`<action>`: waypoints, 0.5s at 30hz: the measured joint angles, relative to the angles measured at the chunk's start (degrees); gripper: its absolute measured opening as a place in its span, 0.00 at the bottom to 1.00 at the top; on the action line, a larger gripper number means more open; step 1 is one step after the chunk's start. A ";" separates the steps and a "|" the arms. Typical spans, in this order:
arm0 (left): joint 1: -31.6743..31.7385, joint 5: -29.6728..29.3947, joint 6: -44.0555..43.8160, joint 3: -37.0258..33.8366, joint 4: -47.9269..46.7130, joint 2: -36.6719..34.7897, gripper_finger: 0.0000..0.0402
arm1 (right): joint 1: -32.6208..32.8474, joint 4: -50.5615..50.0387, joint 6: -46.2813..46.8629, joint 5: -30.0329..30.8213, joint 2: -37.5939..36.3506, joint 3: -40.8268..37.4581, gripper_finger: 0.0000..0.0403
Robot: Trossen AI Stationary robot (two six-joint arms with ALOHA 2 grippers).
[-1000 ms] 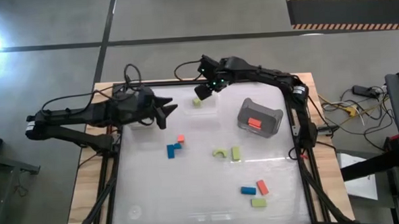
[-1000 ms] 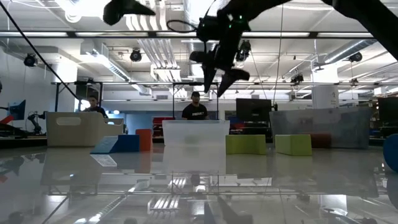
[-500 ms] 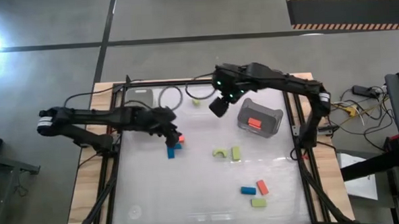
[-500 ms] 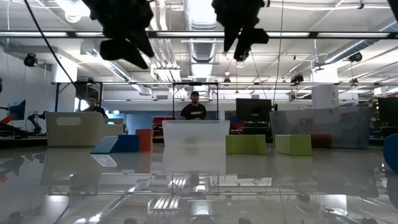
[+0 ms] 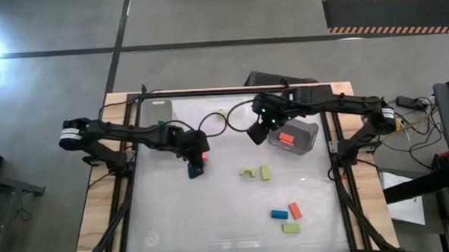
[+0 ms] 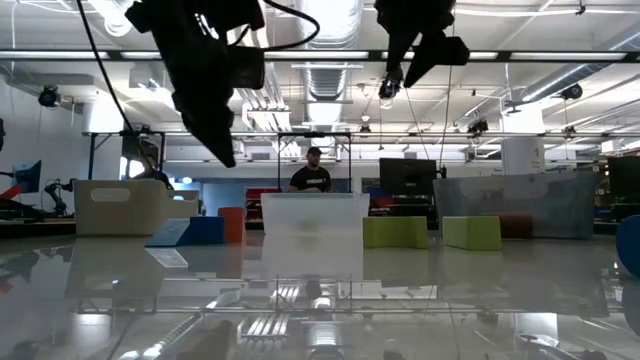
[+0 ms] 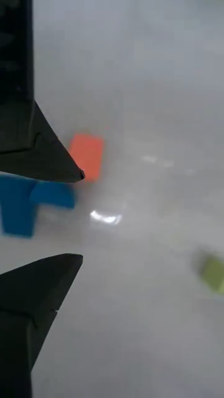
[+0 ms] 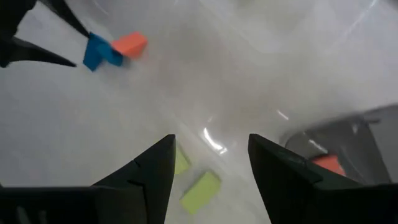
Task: Sort & place blocks by color
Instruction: Put the blue block into the gray bin
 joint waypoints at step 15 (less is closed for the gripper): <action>-0.92 1.20 3.33 -7.89 3.21 0.54 0.46 | 1.60 2.78 4.65 -0.07 -2.23 -5.67 0.48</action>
